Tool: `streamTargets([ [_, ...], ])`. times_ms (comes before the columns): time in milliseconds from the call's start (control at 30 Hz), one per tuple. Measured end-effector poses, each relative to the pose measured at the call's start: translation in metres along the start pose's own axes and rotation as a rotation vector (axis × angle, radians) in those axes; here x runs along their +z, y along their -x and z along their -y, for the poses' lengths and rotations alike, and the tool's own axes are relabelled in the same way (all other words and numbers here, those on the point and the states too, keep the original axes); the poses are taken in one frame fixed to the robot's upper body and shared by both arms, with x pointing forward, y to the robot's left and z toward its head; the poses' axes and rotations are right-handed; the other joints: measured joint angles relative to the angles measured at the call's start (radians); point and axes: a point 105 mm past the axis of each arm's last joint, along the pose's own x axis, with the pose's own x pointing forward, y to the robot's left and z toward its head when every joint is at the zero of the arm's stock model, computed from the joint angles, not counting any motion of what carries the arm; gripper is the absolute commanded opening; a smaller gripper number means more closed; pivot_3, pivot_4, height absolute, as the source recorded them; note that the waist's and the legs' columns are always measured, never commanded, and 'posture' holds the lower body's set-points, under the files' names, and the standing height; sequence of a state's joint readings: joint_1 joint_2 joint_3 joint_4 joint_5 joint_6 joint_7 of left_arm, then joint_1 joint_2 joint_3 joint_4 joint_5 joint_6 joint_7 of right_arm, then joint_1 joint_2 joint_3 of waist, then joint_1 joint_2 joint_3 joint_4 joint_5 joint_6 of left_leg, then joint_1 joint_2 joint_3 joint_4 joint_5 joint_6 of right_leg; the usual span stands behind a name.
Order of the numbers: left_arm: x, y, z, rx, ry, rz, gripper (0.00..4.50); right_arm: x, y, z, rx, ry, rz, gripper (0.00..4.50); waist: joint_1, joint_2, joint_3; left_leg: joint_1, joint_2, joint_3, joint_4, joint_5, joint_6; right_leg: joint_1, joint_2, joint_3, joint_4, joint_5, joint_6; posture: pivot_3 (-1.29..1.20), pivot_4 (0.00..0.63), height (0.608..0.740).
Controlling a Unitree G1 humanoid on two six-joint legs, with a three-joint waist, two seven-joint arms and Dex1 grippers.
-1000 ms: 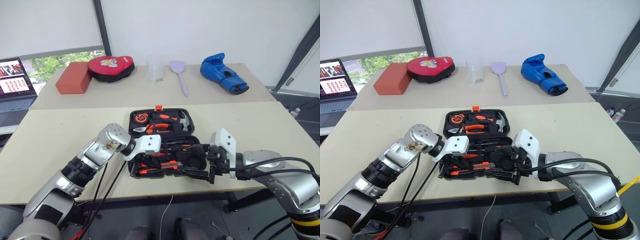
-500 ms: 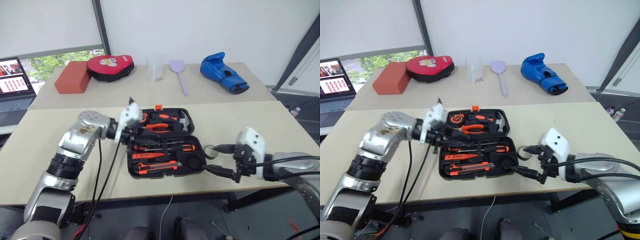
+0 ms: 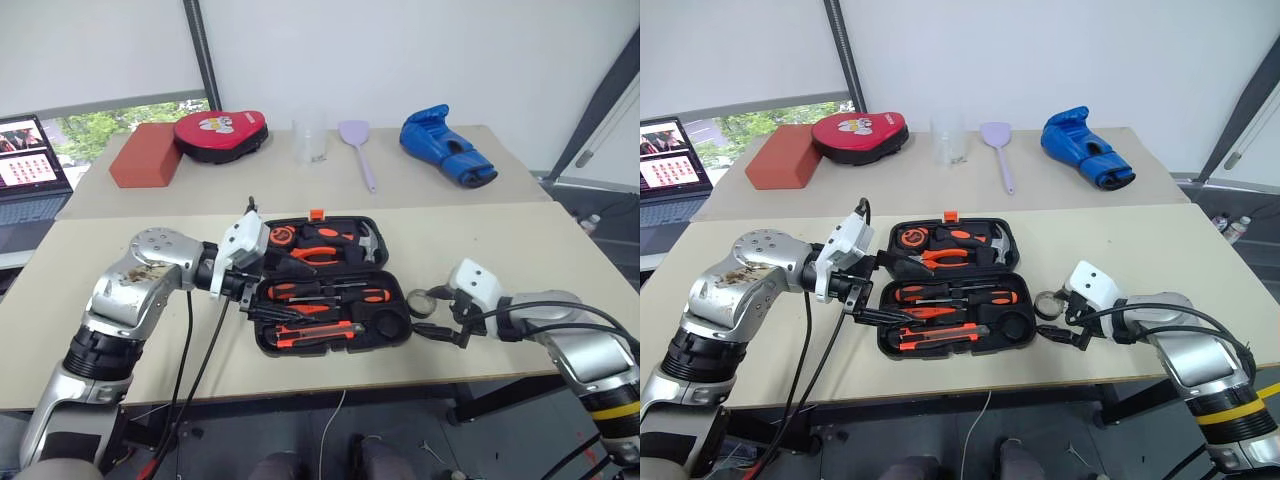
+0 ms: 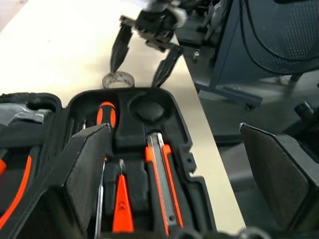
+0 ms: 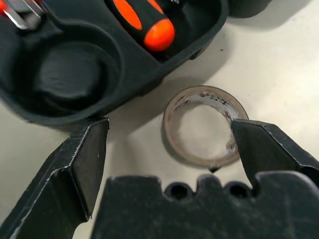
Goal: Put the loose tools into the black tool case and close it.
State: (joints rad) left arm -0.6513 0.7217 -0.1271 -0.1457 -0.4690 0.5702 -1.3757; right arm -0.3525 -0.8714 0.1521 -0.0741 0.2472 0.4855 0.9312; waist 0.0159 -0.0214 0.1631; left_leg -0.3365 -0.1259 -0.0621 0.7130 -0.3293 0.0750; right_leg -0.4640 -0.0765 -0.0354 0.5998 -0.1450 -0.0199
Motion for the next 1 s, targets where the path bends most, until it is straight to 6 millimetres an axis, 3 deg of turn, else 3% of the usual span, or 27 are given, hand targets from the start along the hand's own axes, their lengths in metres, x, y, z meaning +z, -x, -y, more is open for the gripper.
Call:
streamTargets([
  [300, -0.003, 0.0, -0.001, 0.017, -0.011, -0.009, 4.5, -0.007, -0.007, 0.013, -0.021, 0.013, -0.02, 0.52, -0.003, 0.0, 0.0, 0.0, 0.0, 0.0, 0.0, 0.0, 0.0, 0.0, 0.0, 0.0, 0.0, 0.0, 0.0, 0.0, 0.15, 0.74],
  [367, -0.004, -0.001, -0.001, 0.017, -0.018, -0.018, 4.5, -0.007, -0.005, 0.014, -0.021, 0.005, -0.013, 0.04, -0.003, 0.0, 0.0, 0.0, 0.0, 0.0, 0.0, 0.0, 0.0, 0.0, 0.0, 0.0, 0.0, 0.0, 0.0, 0.0, 0.15, 0.74],
  [500, -0.007, -0.003, 0.001, 0.002, -0.021, -0.03, 4.5, 0.003, 0.013, 0.012, 0.015, -0.066, 0.036, 0.04, -0.003, 0.0, 0.0, 0.0, 0.0, -0.001, -0.001, 0.0, 0.0, 0.0, 0.0, 0.0, -0.001, 0.0, 0.0, 0.0, 0.15, 0.74],
  [600, -0.011, -0.005, 0.002, -0.009, -0.019, -0.05, 4.5, 0.03, 0.03, 0.005, 0.072, -0.086, 0.132, 0.04, -0.004, 0.001, 0.0, 0.0, 0.0, -0.001, -0.001, 0.0, 0.0, 0.0, 0.0, 0.0, -0.001, 0.0, 0.0, 0.0, 0.15, 0.74],
  [667, -0.013, -0.007, 0.005, -0.034, -0.029, -0.056, 4.5, 0.052, 0.037, -0.013, 0.151, -0.046, 0.183, 0.04, -0.006, 0.001, 0.0, 0.0, 0.001, -0.001, -0.001, 0.0, 0.0, 0.0, 0.001, 0.0, -0.002, 0.0, 0.0, 0.0, 0.15, 0.74],
  [767, -0.016, -0.009, 0.007, -0.047, -0.039, -0.064, 4.5, 0.058, 0.031, -0.034, 0.215, 0.014, 0.172, 0.04, -0.004, 0.001, 0.0, 0.0, 0.001, -0.002, -0.001, 0.0, 0.0, 0.002, 0.001, -0.001, -0.002, 0.0, 0.0, 0.0, 0.15, 0.74],
  [1000, -0.017, -0.009, 0.007, -0.045, -0.04, -0.074, 4.5, 0.051, 0.0, -0.052, 0.253, 0.012, 0.125, 0.04, -0.002, 0.001, 0.0, 0.0, 0.001, -0.002, 0.0, 0.0, 0.0, 0.001, 0.0, -0.002, -0.003, 0.001, 0.0, 0.0, 0.15, 0.74],
])
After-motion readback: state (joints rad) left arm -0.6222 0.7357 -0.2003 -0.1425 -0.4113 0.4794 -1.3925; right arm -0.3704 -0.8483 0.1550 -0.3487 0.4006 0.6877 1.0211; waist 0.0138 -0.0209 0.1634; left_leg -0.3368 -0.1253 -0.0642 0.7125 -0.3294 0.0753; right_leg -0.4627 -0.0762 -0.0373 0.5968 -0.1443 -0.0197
